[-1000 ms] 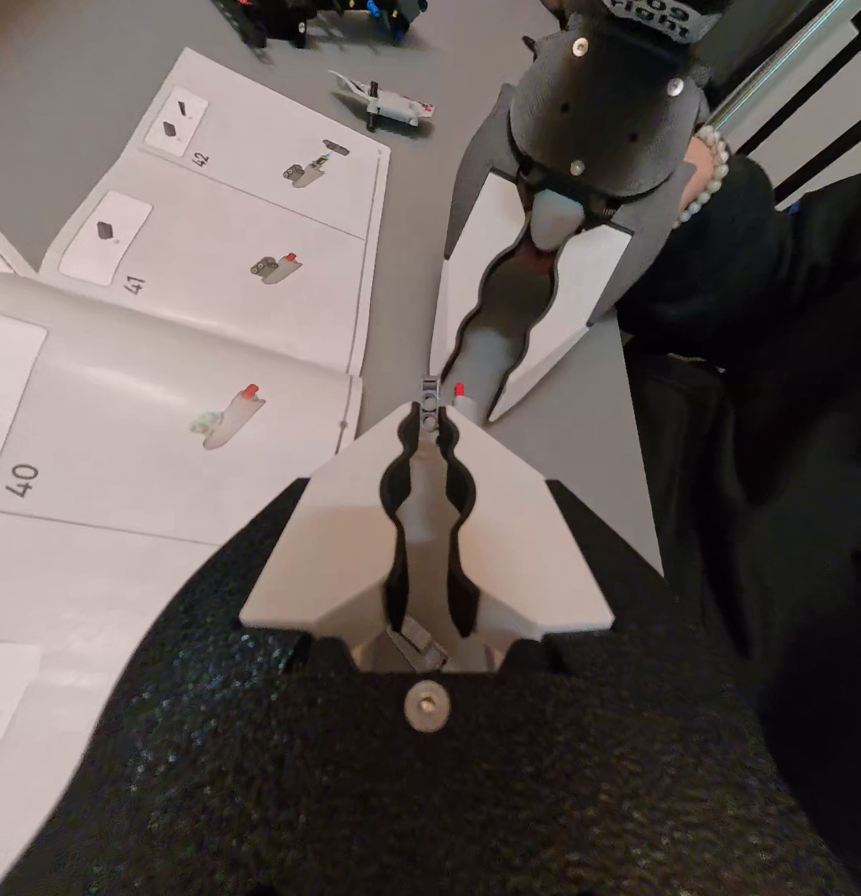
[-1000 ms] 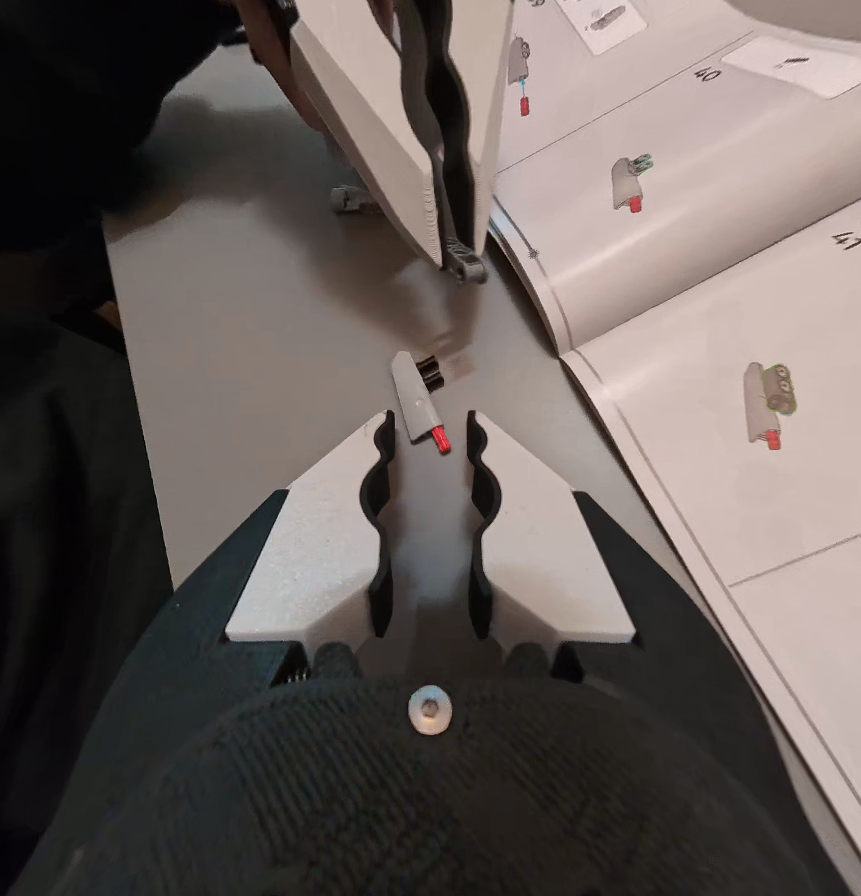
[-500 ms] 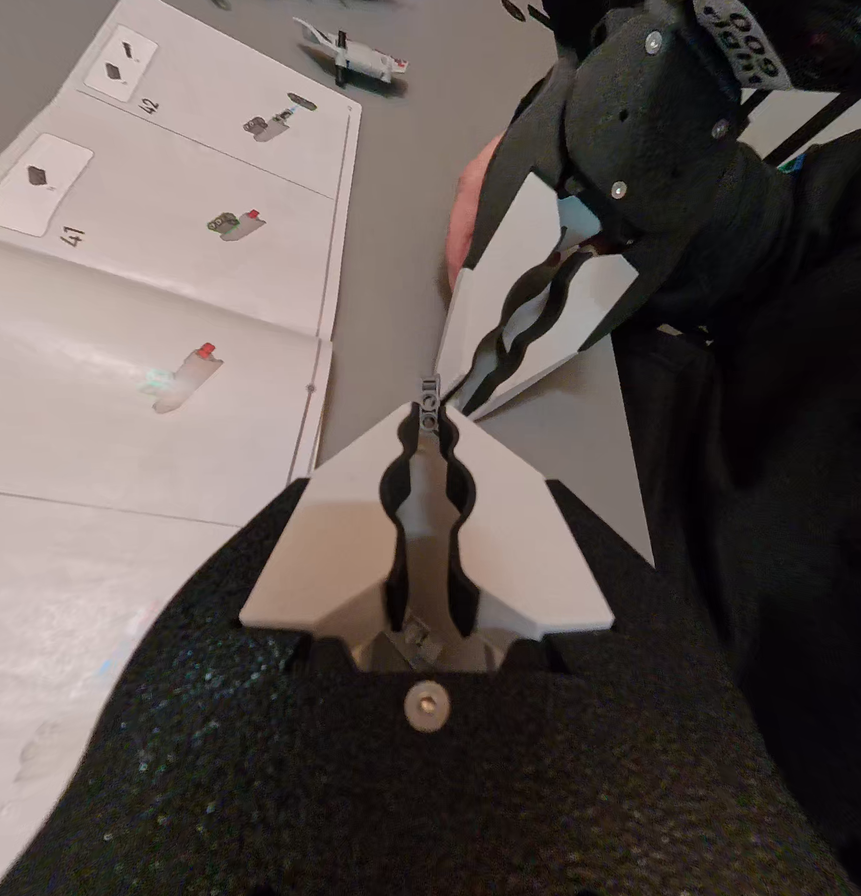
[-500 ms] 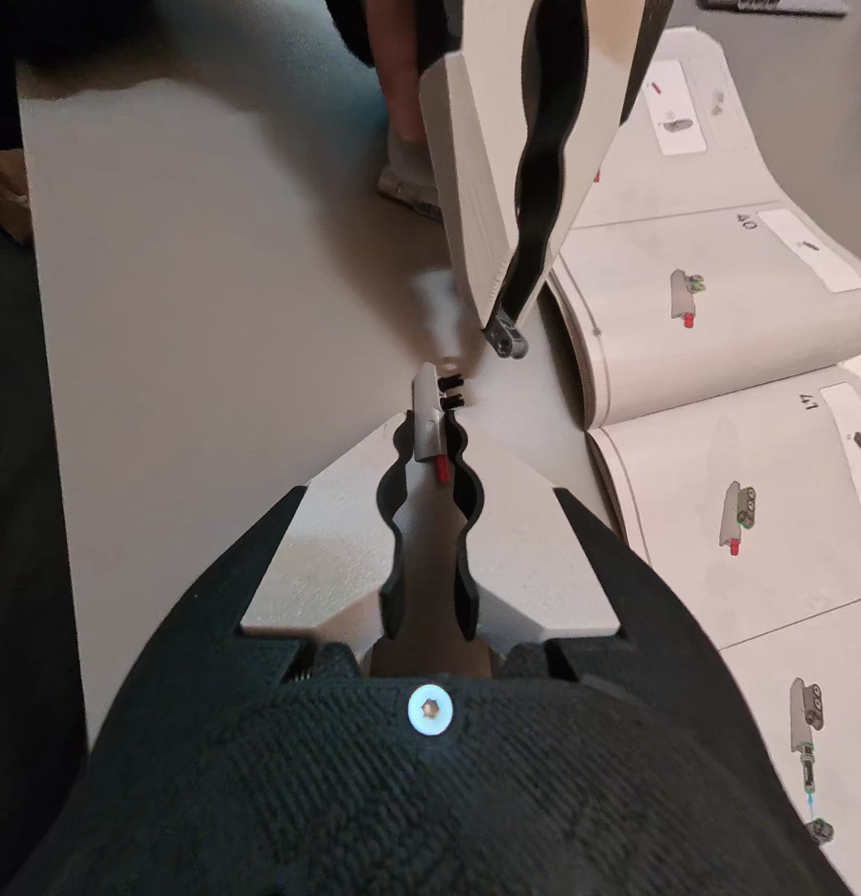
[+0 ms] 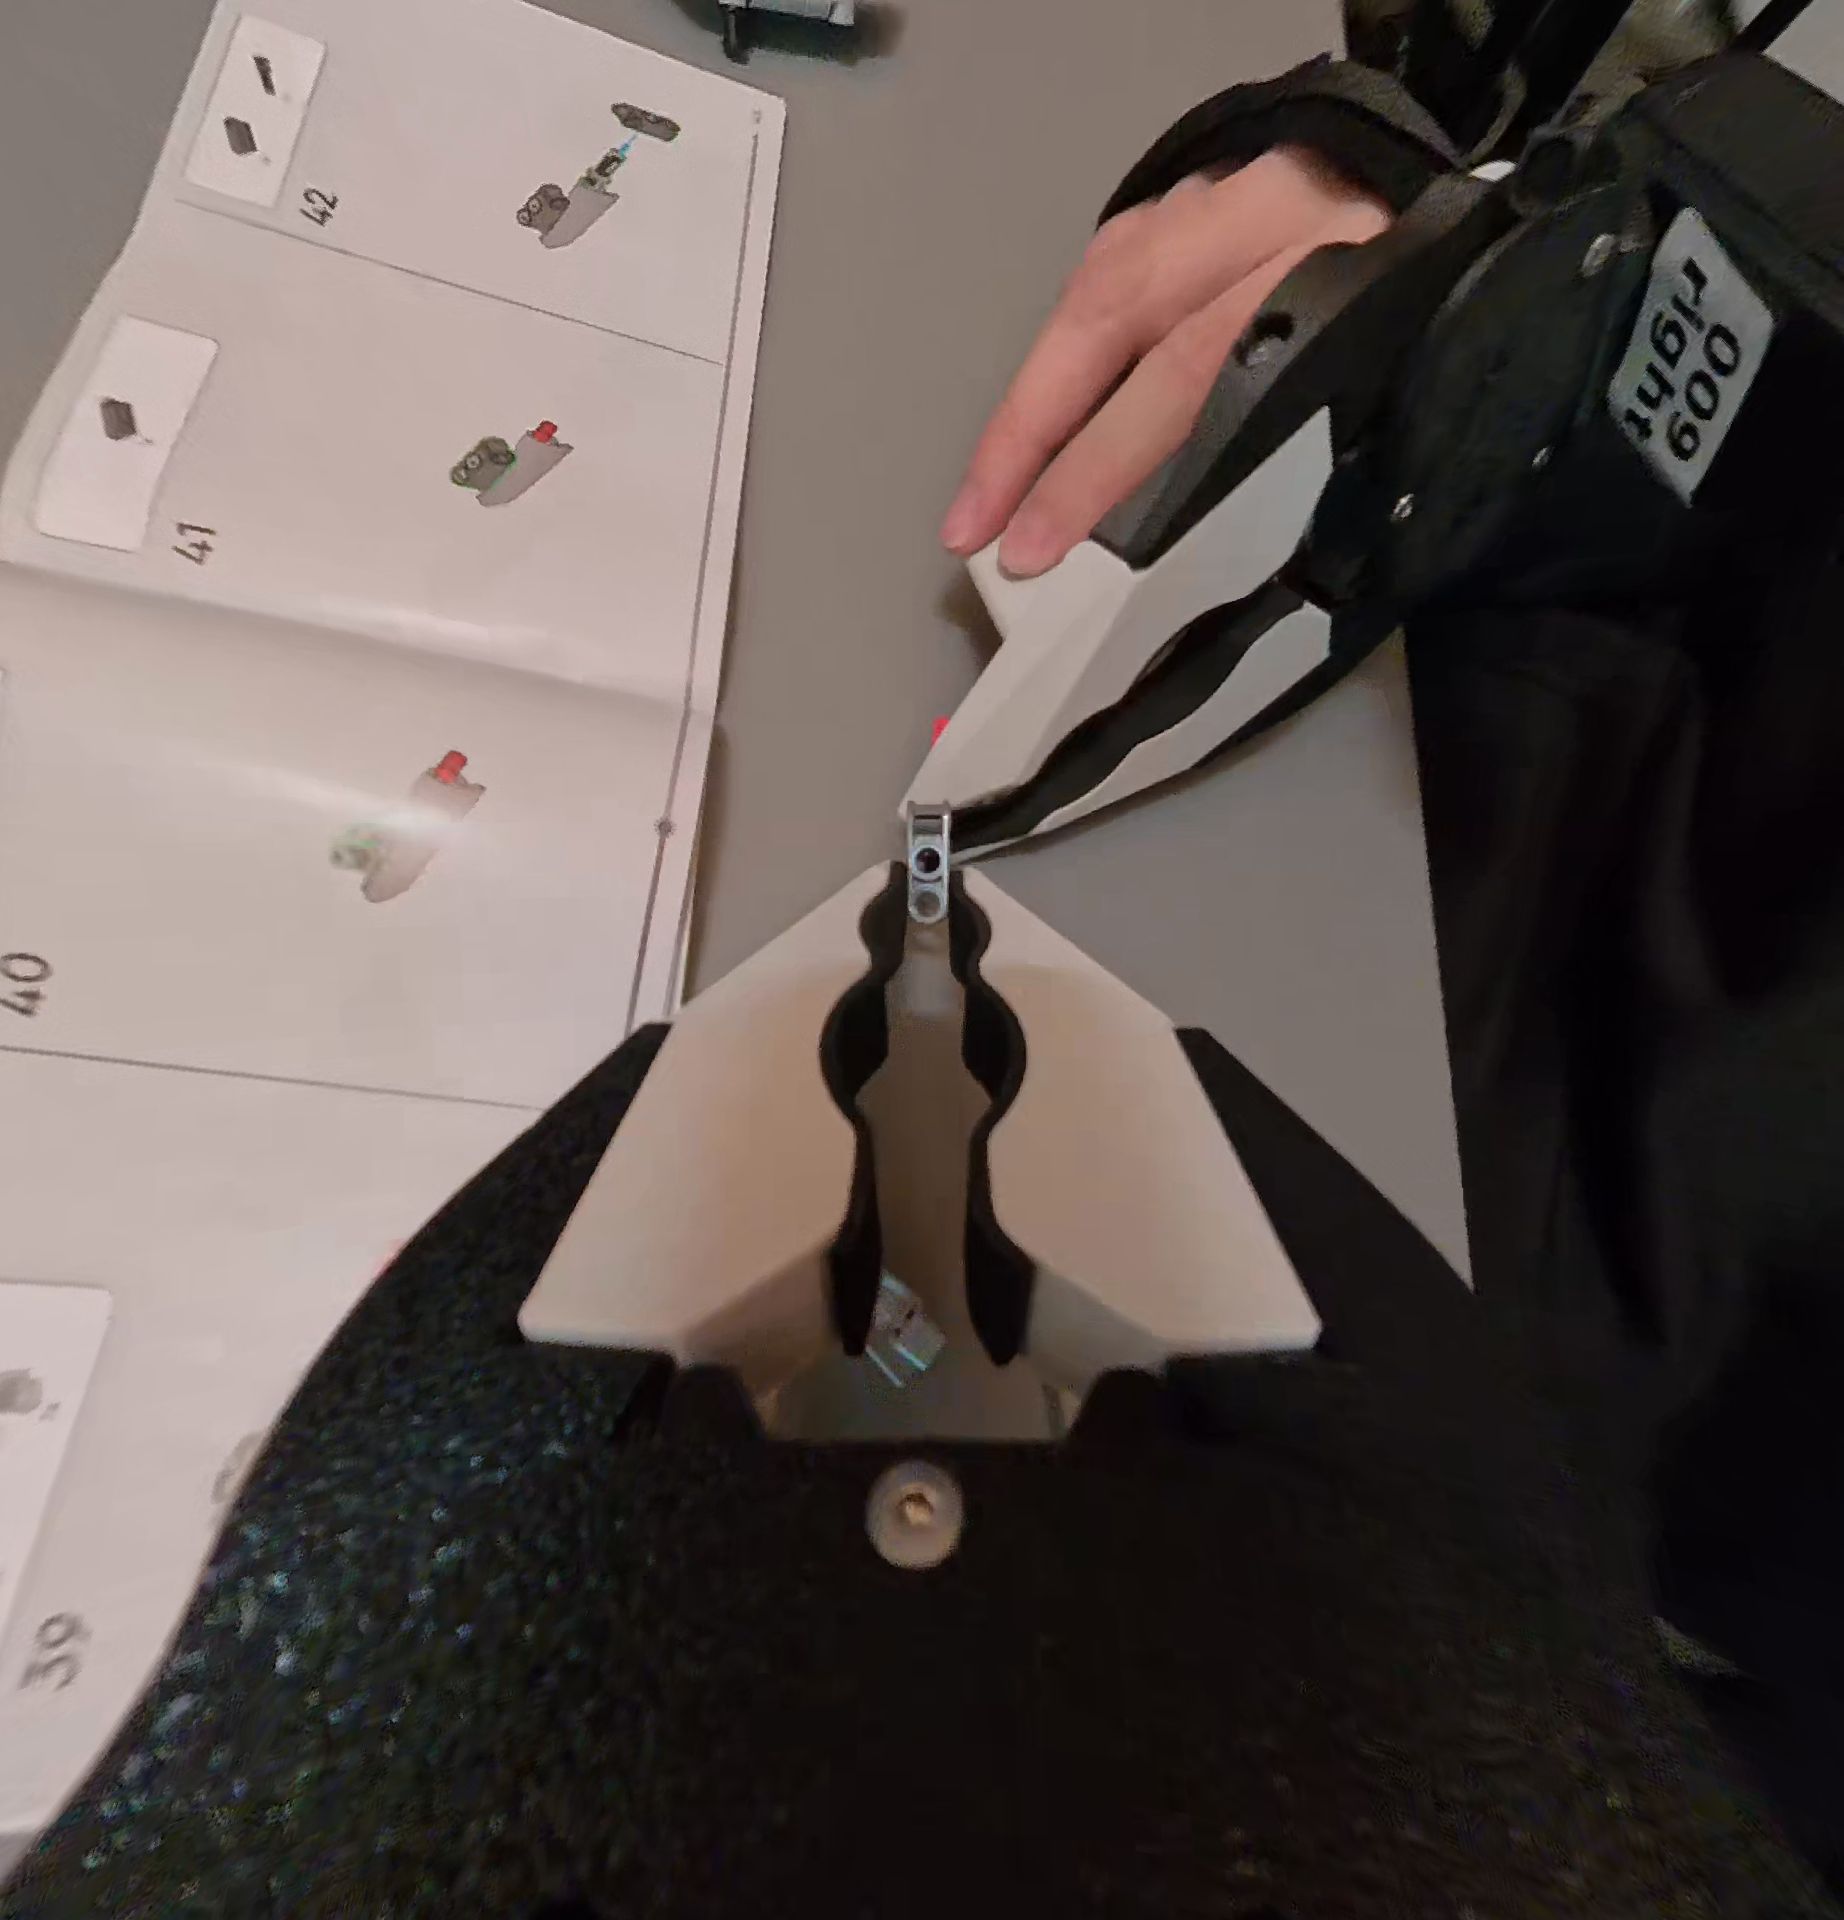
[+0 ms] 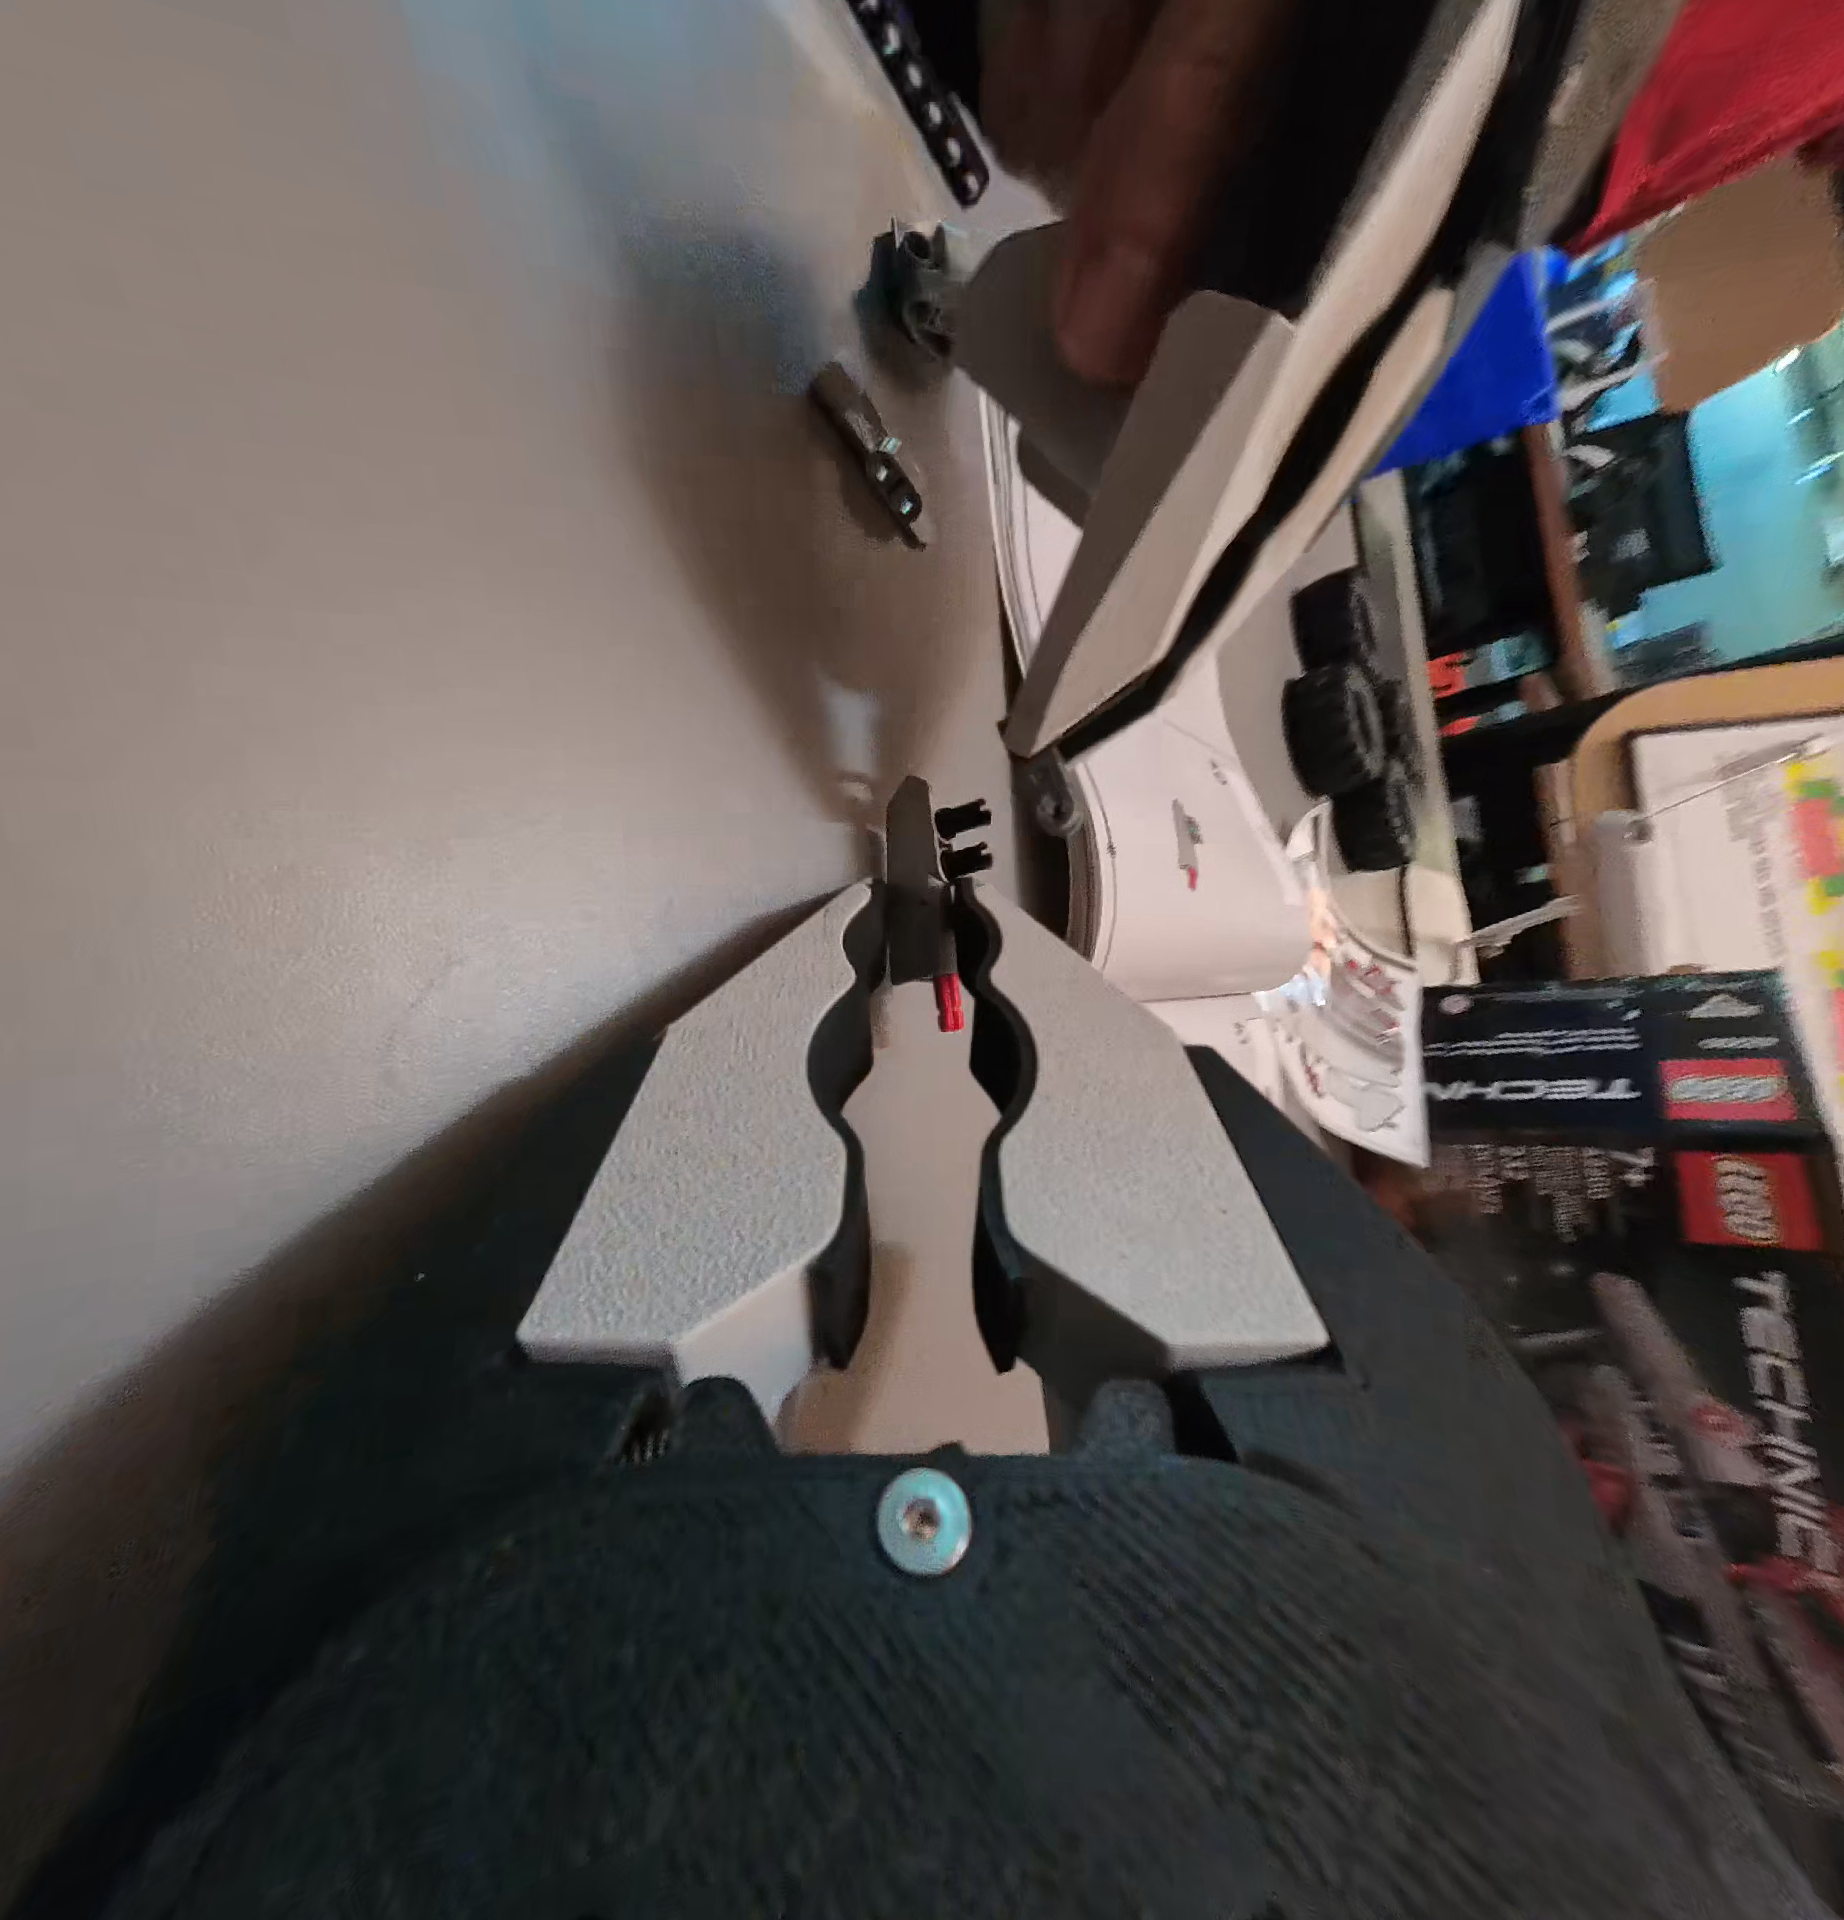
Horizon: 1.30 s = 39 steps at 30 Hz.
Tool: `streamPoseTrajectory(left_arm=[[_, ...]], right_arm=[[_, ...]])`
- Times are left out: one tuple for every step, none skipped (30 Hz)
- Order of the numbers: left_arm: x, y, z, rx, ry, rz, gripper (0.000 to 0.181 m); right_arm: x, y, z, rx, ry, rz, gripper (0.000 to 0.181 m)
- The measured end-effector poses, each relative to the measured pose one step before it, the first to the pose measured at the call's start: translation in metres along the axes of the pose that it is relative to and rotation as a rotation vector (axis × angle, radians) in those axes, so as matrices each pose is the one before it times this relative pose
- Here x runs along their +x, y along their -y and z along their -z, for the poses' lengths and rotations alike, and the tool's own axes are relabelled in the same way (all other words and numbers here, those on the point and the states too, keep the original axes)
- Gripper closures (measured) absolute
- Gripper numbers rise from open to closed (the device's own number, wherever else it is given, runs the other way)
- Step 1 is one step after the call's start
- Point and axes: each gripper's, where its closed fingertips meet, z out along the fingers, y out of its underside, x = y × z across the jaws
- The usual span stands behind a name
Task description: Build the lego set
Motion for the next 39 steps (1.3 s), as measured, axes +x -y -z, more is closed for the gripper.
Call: streamPoseTrajectory(left_arm=[[0.00032, 0.00191, 0.00099, -0.0171, 0.0205, -0.0222, 0.176], [-0.00026, 0.00146, 0.00041, -0.0196, 0.0216, -0.0202, 0.176], [-0.00023, -0.00034, -0.00044, -0.0296, 0.0181, -0.0164, 0.176], [-0.00028, -0.00194, -0.00129, -0.0367, 0.0148, -0.0097, 0.176], [-0.00078, -0.00171, -0.00157, -0.0333, 0.0186, -0.0020, 0.176], [-0.00072, -0.00073, -0.00157, -0.0224, 0.0202, 0.0012, 0.176], [0.00079, 0.00049, -0.00146, -0.0123, 0.0105, -0.0020, 0.177], [0.00192, 0.00227, -0.00118, 0.0010, 0.0034, -0.0032, 0.177], [0.00166, 0.00283, -0.00080, 0.0055, 0.0034, 0.0021, 0.177], [0.00175, 0.00183, -0.00075, -0.0002, 0.0010, 0.0006, 0.177], [0.00132, 0.00045, -0.00127, -0.0054, 0.0013, -0.0045, 0.177], [-0.00028, -0.00097, -0.00172, -0.0108, 0.0080, -0.0024, 0.177], [-0.00062, -0.00208, -0.00144, -0.0144, 0.0096, -0.0019, 0.177], [0.00012, -0.00179, -0.00054, -0.0078, 0.0074, -0.0047, 0.177], [-0.00068, -0.00050, 0.00088, 0.0041, 0.0146, -0.0022, 0.177], [-0.00173, 0.00012, 0.00212, 0.0114, 0.0207, 0.0019, 0.177], [-0.00014, 0.00049, 0.00245, 0.0158, 0.0099, -0.0083, 0.177], [0.00063, 0.00211, 0.00269, 0.0254, 0.0107, -0.0177, 0.177], [0.00007, 0.00330, 0.00274, 0.0290, 0.0208, -0.0172, 0.177], [0.00209, 0.00272, 0.00217, 0.0226, 0.0122, -0.0302, 0.177], [0.00197, 0.00217, 0.00119, 0.0161, 0.0170, -0.0376, 0.177], [0.00027, 0.00087, 0.00010, 0.0045, 0.0276, -0.0368, 0.177], [0.00168, -0.00090, -0.00092, -0.0091, 0.0170, -0.0467, 0.177], [0.00146, -0.00240, -0.00135, -0.0199, 0.0151, -0.0409, 0.177], [-0.00138, -0.00311, -0.00100, -0.0252, 0.0267, -0.0234, 0.177], [-0.00107, -0.00269, -0.00062, -0.0184, 0.0184, -0.0152, 0.177], [0.00095, -0.00091, -0.00056, -0.0032, -0.0017, -0.0040, 0.177], [0.00063, 0.00021, -0.00038, 0.0062, -0.0035, 0.0127, 0.177], [-0.00124, 0.00015, 0.00033, 0.0061, 0.0076, 0.0210, 0.177], [-0.00042, -0.00096, 0.00128, 0.0008, 0.0044, 0.0198, 0.177], [0.00157, -0.00124, 0.00160, 0.0023, -0.0053, 0.0147, 0.177], [0.00115, -0.00054, 0.00157, 0.0095, 0.0019, 0.0099, 0.177], [0.00045, -0.00153, 0.00163, 0.0054, 0.0095, 0.0031, 0.177], [0.00038, -0.00257, 0.00163, 0.0000, 0.0138, -0.0047, 0.177], [-0.00025, -0.00149, 0.00133, 0.0070, 0.0207, -0.0099, 0.176], [0.00078, -0.00072, 0.00045, 0.0123, 0.0168, -0.0193, 0.177], [0.00051, -0.00340, -0.00040, -0.0044, 0.0171, -0.0151, 0.177], [-0.00265, -0.00662, -0.00079, -0.0262, 0.0313, -0.0030, 0.176], [-0.00310, -0.00671, -0.00104, -0.0265, 0.0302, -0.0003, 0.176]], right_arm=[[-0.00013, 0.00084, 0.00007, 0.0030, -0.0198, 0.0351, 0.171], [-0.00013, 0.00054, 0.00019, -0.0004, -0.0178, 0.0276, 0.170], [0.00044, 0.00060, 0.00009, -0.0009, -0.0187, 0.0171, 0.170], [-0.00007, 0.00076, 0.00041, 0.0005, -0.0130, 0.0180, 0.170], [0.00013, 0.00010, 0.00029, -0.0042, -0.0102, 0.0201, 0.170], [-0.00023, -0.00021, 0.00002, -0.0082, -0.0045, 0.0089, 0.170], [-0.00013, -0.00072, -0.00027, -0.0103, 0.0008, -0.0065, 0.171], [-0.00007, -0.00053, -0.00008, -0.0048, 0.0053, -0.0174, 0.171], [-0.00036, -0.00035, -0.00016, 0.0021, 0.0094, -0.0196, 0.171], [-0.00191, -0.00084, -0.00022, 0.0036, 0.0210, -0.0210, 0.176], [0.00103, -0.00018, -0.00021, 0.0042, 0.0012, -0.0180, 0.177], [-0.00011, -0.00011, -0.00012, 0.0002, 0.0071, -0.0082, 0.177], [0.00027, 0.00000, -0.00014, 0.0012, 0.0011, -0.0071, 0.177], [0.00026, -0.00005, 0.00002, 0.0023, 0.0000, -0.0092, 0.177], [0.00018, -0.00009, 0.00022, 0.0037, 0.0034, -0.0128, 0.177], [0.00012, 0.00020, 0.00030, 0.0090, 0.0088, -0.0150, 0.177], [0.00007, 0.00038, 0.00039, 0.0129, 0.0136, -0.0211, 0.177], [0.00038, 0.00022, 0.00042, 0.0136, 0.0175, -0.0312, 0.177], [0.00022, 0.00051, 0.00036, 0.0141, 0.0241, -0.0413, 0.177], [0.00015, 0.00078, 0.00025, 0.0151, 0.0285, -0.0503, 0.178], [-0.00046, 0.00121, 0.00029, 0.0181, 0.0343, -0.0574, 0.177], [-0.00115, -0.00047, -0.00003, -0.0014, 0.0369, -0.0352, 0.177], [0.00018, -0.00057, -0.00064, -0.0050, 0.0227, -0.0305, 0.178], [-0.00003, -0.00031, -0.00051, -0.0017, 0.0208, -0.0257, 0.178], [-0.00119, 0.00020, -0.00044, 0.0001, 0.0303, -0.0232, 0.178], [-0.00183, -0.00023, -0.00035, -0.0016, 0.0371, -0.0276, 0.178], [-0.00080, -0.00057, -0.00051, -0.0041, 0.0322, -0.0304, 0.177], [0.00008, -0.00069, -0.00066, -0.0045, 0.0238, -0.0288, 0.177], [-0.00005, -0.00045, -0.00060, -0.0041, 0.0205, -0.0221, 0.177], [-0.00032, -0.00052, -0.00059, -0.0038, 0.0207, -0.0197, 0.178], [-0.00021, -0.00040, -0.00043, -0.0028, 0.0188, -0.0211, 0.178], [0.00011, -0.00011, -0.00032, -0.0006, 0.0157, -0.0190, 0.178], [-0.00012, -0.00012, -0.00012, -0.0007, 0.0167, -0.0182, 0.178], [-0.00012, -0.00007, -0.00004, -0.0004, 0.0203, -0.0214, 0.178], [-0.00021, -0.00013, 0.00000, -0.0003, 0.0229, -0.0243, 0.178], [-0.00024, -0.00010, 0.00008, -0.0001, 0.0225, -0.0237, 0.178], [0.00011, 0.00018, 0.00019, 0.0017, 0.0184, -0.0168, 0.178], [0.00004, 0.00011, -0.00003, 0.0012, 0.0129, -0.0084, 0.178], [-0.00012, -0.00004, 0.00000, 0.0002, 0.0081, -0.0036, 0.178]])
